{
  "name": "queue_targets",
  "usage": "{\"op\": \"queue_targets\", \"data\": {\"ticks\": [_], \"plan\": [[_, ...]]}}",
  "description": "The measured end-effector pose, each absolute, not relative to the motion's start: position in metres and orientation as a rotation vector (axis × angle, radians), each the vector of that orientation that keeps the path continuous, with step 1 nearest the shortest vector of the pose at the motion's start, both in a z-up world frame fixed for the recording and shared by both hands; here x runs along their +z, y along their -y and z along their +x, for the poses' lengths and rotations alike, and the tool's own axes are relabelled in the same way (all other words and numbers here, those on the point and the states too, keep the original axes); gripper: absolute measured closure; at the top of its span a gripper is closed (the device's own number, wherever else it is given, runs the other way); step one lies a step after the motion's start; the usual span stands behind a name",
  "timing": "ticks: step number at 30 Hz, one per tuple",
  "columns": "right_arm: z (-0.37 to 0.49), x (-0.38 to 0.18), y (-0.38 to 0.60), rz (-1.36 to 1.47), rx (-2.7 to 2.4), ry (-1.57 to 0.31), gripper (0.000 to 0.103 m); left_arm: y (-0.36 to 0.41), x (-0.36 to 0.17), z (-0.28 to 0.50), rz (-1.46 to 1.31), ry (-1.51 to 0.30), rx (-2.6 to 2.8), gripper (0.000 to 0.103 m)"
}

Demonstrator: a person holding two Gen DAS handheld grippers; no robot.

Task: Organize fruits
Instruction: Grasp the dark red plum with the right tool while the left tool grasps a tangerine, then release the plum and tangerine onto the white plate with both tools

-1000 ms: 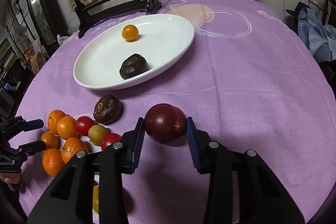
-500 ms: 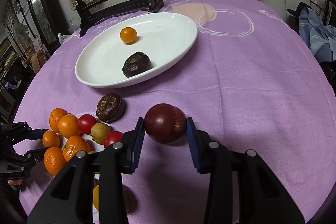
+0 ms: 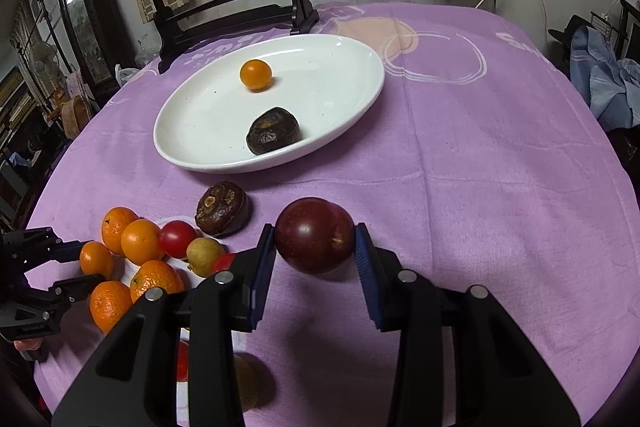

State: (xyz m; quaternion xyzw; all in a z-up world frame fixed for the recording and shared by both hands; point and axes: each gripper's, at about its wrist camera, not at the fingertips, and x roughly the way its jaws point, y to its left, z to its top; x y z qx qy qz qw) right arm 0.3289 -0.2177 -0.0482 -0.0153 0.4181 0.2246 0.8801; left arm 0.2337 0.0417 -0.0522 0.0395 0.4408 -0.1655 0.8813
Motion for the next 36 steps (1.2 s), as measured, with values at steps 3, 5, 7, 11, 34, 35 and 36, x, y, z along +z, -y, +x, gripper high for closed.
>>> {"op": "queue_targets", "data": {"ticks": [3, 5, 7, 11, 34, 35, 36], "plan": [[0.334, -0.036, 0.208, -0.005, 0.496, -0.802, 0.063, -0.048, -0.042, 0.234, 0.043, -0.886, -0.361, 0.063], [0.341, -0.032, 0.197, -0.005, 0.507, -0.77, 0.063, -0.052, -0.03, 0.244, -0.005, -0.861, -0.375, 0.063], [0.352, -0.03, 0.184, -0.021, 0.518, -0.756, 0.063, -0.05, -0.018, 0.259, -0.026, -0.836, -0.367, 0.063], [0.382, -0.033, 0.155, -0.051, 0.528, -0.779, 0.063, -0.038, -0.001, 0.309, -0.018, -0.764, -0.311, 0.063], [0.313, -0.021, 0.175, -0.126, 0.671, -0.752, 0.051, -0.069, -0.005, 0.319, -0.125, -0.747, -0.104, 0.009], [0.306, -0.025, 0.18, -0.134, 0.684, -0.761, 0.051, -0.071, -0.007, 0.311, -0.123, -0.747, -0.097, 0.008], [0.3, -0.029, 0.184, -0.144, 0.694, -0.772, 0.051, -0.073, -0.009, 0.305, -0.121, -0.747, -0.095, 0.008]]}}
